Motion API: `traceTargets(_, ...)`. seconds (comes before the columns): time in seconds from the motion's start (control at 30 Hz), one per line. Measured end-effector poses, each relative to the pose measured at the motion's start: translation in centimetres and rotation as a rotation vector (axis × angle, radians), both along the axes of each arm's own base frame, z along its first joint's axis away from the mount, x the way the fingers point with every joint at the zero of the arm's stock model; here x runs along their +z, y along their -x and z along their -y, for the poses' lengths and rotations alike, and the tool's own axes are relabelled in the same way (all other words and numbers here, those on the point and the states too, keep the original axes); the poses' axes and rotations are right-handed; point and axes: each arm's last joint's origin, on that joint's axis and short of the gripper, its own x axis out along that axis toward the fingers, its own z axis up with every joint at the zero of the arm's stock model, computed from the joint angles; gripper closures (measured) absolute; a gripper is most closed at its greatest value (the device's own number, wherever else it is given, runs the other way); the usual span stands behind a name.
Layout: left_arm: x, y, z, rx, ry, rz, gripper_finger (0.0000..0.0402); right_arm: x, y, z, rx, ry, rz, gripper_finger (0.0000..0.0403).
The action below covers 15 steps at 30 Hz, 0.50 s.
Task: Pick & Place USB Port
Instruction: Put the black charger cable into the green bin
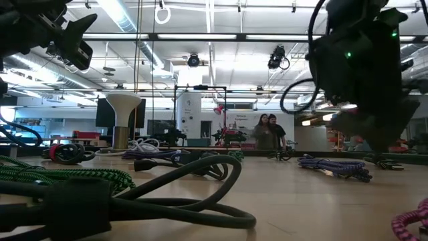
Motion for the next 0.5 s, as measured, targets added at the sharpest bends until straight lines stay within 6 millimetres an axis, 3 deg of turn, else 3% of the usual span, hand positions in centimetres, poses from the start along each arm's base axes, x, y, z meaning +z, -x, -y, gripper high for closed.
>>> traceTargets(0.27,-0.1,0.0,0.0,0.0,-0.002,-0.014,0.0225,0.3,2.5,0.7,-0.069,0.009,0.243,0.0209)
traceTargets(0.5,-0.1,0.0,0.0,0.0,-0.002,-0.014,0.0225,-2.1,4.0,1.0,-0.115,-0.028,0.435,0.0209)
